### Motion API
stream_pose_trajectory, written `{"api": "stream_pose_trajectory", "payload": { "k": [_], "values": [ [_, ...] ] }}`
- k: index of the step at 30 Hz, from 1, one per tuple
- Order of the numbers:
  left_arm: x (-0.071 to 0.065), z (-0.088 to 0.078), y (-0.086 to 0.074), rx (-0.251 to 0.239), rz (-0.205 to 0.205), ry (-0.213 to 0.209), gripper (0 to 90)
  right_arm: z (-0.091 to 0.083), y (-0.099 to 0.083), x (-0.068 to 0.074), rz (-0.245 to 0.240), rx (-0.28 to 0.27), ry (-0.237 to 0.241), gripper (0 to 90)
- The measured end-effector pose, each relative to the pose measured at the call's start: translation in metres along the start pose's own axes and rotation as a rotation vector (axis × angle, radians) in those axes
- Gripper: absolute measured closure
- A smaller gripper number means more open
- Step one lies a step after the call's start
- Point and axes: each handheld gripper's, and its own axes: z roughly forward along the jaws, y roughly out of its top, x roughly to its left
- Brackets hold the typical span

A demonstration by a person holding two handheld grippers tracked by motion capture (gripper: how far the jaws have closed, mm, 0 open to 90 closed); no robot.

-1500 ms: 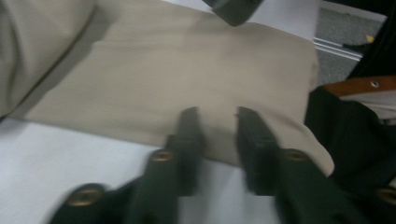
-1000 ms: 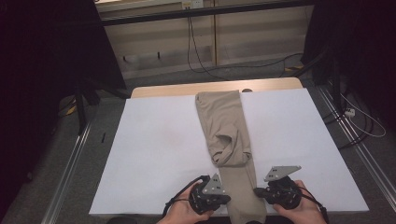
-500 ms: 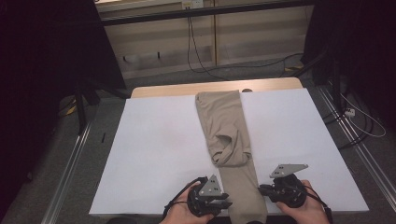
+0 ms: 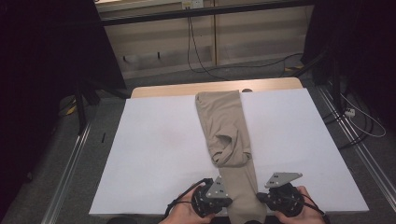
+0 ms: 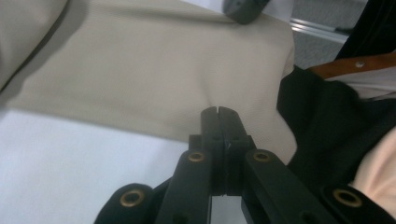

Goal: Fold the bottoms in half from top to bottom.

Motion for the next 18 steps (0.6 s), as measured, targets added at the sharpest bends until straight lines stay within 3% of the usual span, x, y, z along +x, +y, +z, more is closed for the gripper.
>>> {"api": "stream_pose_trajectory", "payload": {
  "k": [6, 7, 11, 14, 16, 17, 18],
  "values": [
    [0.004, -0.023, -0.007, -0.048, -0.034, 0.003, 90.0, 0.004, 0.005, 0.011, -0.009, 0.009, 0.04, 90.0],
    [0.005, -0.026, -0.009, -0.031, -0.022, -0.001, 90.0, 0.005, 0.005, 0.012, 0.0, 0.009, 0.054, 90.0],
    [0.0, -0.03, -0.021, -0.013, -0.054, 0.006, 90.0, 0.005, 0.002, 0.019, 0.01, 0.005, 0.093, 90.0],
    [0.001, -0.031, -0.022, -0.006, -0.04, -0.011, 90.0, 0.006, 0.003, 0.022, 0.001, 0.003, 0.105, 89.5],
    [0.004, -0.031, -0.02, -0.032, -0.055, -0.014, 90.0, 0.006, 0.006, 0.018, 0.014, -0.011, 0.113, 73.3],
    [0.007, -0.031, -0.018, -0.06, -0.089, -0.006, 86.4, 0.005, 0.007, 0.016, 0.014, -0.016, 0.098, 67.9],
    [0.011, -0.032, -0.016, -0.072, -0.088, 0.011, 79.0, 0.004, 0.009, 0.012, 0.012, -0.028, 0.084, 67.2]
  ]
}}
